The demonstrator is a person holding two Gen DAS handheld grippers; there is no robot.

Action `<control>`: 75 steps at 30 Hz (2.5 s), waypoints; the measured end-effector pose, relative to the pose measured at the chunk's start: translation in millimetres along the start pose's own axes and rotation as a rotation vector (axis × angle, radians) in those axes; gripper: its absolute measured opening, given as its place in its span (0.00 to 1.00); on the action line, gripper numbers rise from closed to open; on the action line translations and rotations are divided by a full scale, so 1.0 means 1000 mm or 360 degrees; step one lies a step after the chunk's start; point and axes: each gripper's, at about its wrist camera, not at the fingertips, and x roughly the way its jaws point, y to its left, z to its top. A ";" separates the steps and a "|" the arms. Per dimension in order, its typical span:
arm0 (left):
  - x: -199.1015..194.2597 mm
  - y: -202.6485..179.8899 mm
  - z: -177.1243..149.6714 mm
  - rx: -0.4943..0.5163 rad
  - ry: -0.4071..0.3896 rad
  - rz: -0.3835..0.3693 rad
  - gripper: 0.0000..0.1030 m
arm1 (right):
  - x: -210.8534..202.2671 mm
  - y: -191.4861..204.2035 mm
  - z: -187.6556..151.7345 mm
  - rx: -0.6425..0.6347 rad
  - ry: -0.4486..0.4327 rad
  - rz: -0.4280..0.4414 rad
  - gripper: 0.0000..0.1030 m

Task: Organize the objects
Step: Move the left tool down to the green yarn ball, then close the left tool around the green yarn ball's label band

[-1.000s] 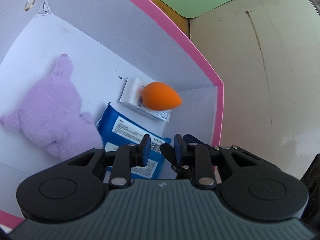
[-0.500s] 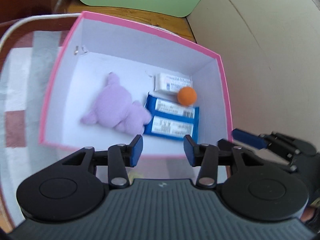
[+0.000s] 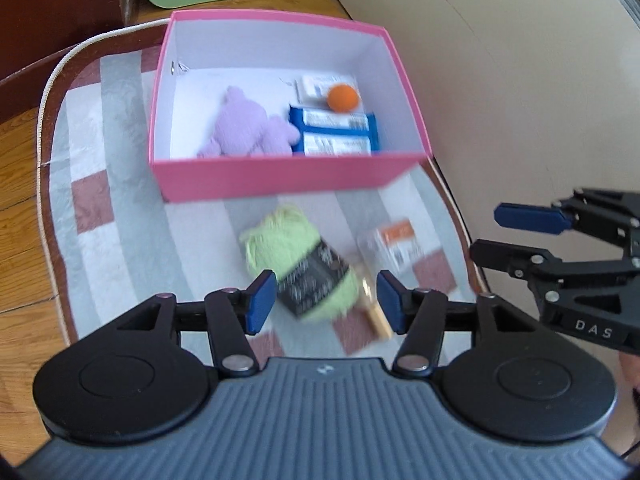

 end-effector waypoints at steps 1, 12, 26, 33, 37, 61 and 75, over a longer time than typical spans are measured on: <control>-0.003 -0.003 -0.007 0.0034 0.0011 0.0008 0.58 | -0.003 0.005 -0.005 -0.0003 0.0012 0.0015 0.43; 0.010 -0.001 -0.081 0.0132 0.0087 0.0043 0.66 | -0.007 0.060 -0.053 -0.0170 0.0214 0.0210 0.73; 0.053 0.043 -0.080 -0.0167 -0.0233 -0.0201 0.72 | 0.046 0.078 -0.076 -0.0420 0.0066 0.0136 0.79; 0.093 0.062 -0.070 -0.0442 -0.0292 -0.0323 0.72 | 0.093 0.073 -0.065 -0.0407 0.0091 0.0107 0.79; 0.109 0.067 -0.069 -0.0517 -0.0315 -0.0336 0.72 | 0.114 0.072 -0.065 -0.0468 0.0098 0.0044 0.79; 0.107 0.073 -0.086 -0.0453 -0.0171 -0.0301 0.49 | 0.138 0.055 -0.070 0.0249 0.0286 0.0345 0.50; 0.115 0.106 -0.096 -0.0591 -0.0156 -0.0399 0.43 | 0.154 0.068 -0.097 0.0162 0.0249 0.0348 0.59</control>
